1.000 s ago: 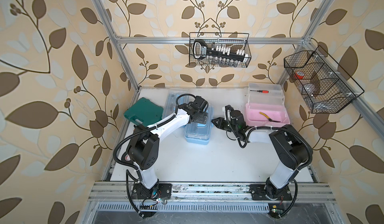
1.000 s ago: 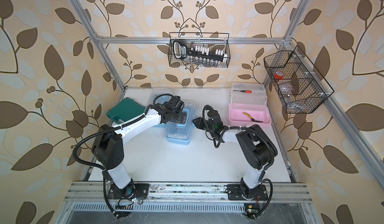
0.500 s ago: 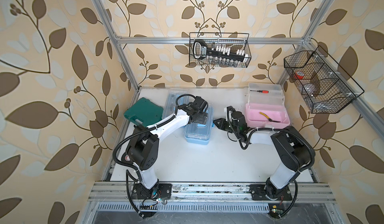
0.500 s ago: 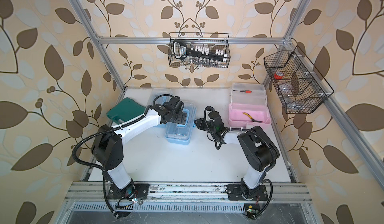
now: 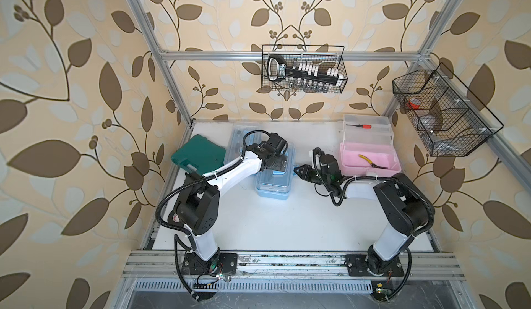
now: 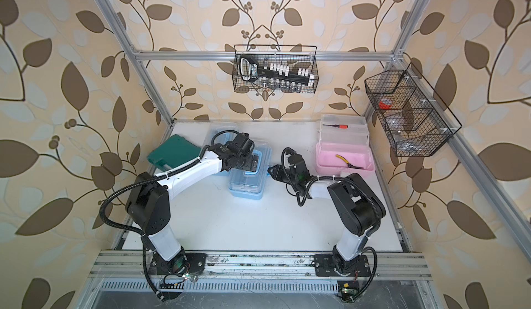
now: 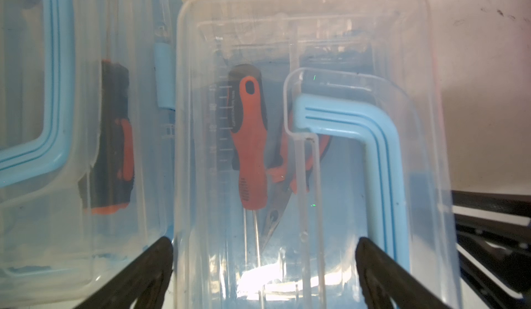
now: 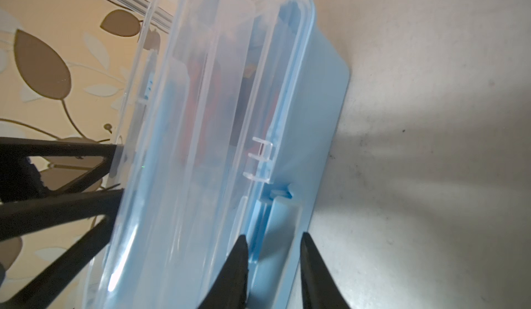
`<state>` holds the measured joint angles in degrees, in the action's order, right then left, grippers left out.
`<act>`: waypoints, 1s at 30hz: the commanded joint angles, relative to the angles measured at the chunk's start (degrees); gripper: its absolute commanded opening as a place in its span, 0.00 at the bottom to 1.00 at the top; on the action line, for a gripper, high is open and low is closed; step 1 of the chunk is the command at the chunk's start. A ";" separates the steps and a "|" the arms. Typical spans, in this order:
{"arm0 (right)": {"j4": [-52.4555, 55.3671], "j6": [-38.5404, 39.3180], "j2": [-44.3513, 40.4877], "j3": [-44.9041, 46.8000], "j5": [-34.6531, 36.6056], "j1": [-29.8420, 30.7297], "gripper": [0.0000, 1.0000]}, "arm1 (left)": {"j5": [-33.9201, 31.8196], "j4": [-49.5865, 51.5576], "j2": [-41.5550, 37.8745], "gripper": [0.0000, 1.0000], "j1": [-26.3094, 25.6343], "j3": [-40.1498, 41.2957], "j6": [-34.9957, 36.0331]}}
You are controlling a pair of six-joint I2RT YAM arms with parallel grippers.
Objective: Close toolboxes
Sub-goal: Fasten the toolbox latch on the toolbox.
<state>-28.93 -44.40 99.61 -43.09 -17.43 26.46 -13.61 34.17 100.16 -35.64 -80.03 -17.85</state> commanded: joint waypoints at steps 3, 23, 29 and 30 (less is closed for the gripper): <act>1.53 0.45 -0.07 0.70 0.18 0.03 0.20 | 3.23 5.02 0.70 0.99 -1.23 2.60 0.88; 7.55 4.05 -8.26 -1.30 1.79 0.61 0.19 | 3.41 4.60 0.49 0.99 -1.21 2.64 1.00; 7.10 4.59 -8.23 -2.34 0.19 1.40 0.29 | 4.00 4.25 0.91 0.99 -1.21 2.29 0.98; 6.50 4.59 -8.04 -2.44 -0.35 1.48 0.31 | 4.17 4.19 1.03 0.99 -1.19 2.19 0.97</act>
<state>-21.04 -40.73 91.98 -43.62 -15.70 27.46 -13.39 33.39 99.81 -35.64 -79.40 -17.96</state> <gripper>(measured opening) 0.306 0.989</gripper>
